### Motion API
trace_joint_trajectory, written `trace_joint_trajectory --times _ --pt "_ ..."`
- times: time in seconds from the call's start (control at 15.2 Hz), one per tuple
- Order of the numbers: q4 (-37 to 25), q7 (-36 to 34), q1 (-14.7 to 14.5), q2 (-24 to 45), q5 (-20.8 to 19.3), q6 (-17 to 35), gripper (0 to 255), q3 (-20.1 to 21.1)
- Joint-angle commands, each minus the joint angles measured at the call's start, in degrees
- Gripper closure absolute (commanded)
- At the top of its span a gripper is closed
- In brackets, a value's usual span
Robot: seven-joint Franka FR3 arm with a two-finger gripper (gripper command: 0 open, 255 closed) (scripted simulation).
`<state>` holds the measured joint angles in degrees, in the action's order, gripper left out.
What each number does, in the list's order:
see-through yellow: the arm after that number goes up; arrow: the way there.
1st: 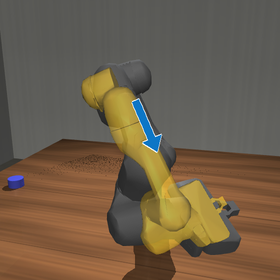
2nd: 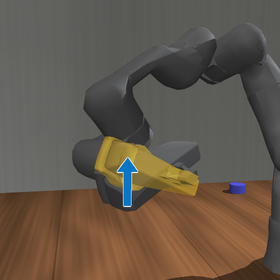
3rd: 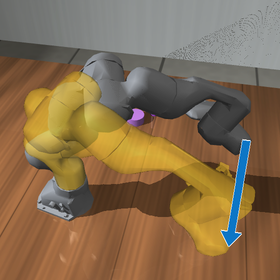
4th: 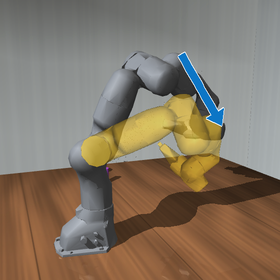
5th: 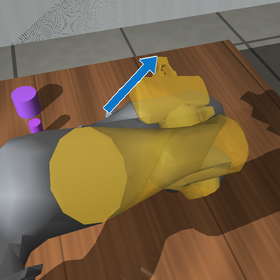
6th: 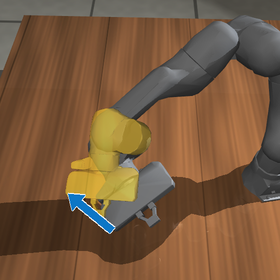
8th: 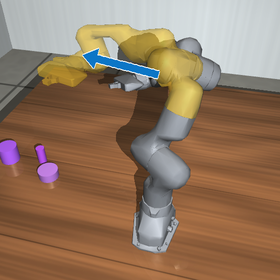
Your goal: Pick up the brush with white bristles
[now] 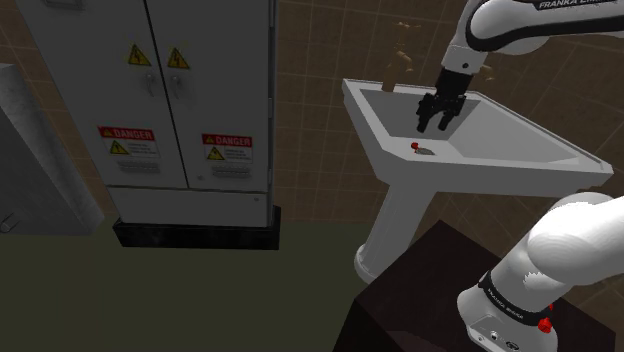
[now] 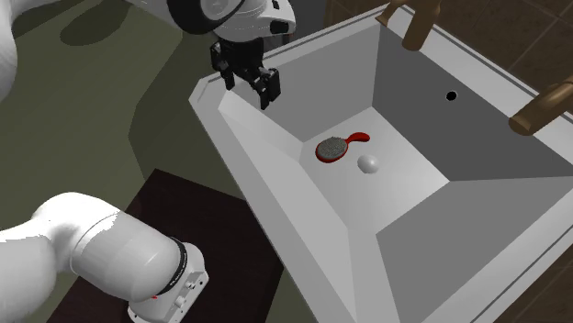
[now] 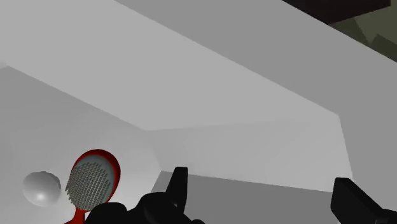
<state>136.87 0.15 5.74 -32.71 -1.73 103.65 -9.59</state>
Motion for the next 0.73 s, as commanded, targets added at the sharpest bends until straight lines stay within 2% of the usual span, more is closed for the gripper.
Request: trace_joint_trajectory --times 0.0,0.33,0.66 --pt "-1.02 1.42 0.54 3.35 -0.10 2.03 0 -1.78" --pt "-4.18 5.96 1.92 12.11 0.43 6.61 0 -6.66" --pt "-8.87 11.13 3.10 21.87 2.89 10.19 0 -11.15"
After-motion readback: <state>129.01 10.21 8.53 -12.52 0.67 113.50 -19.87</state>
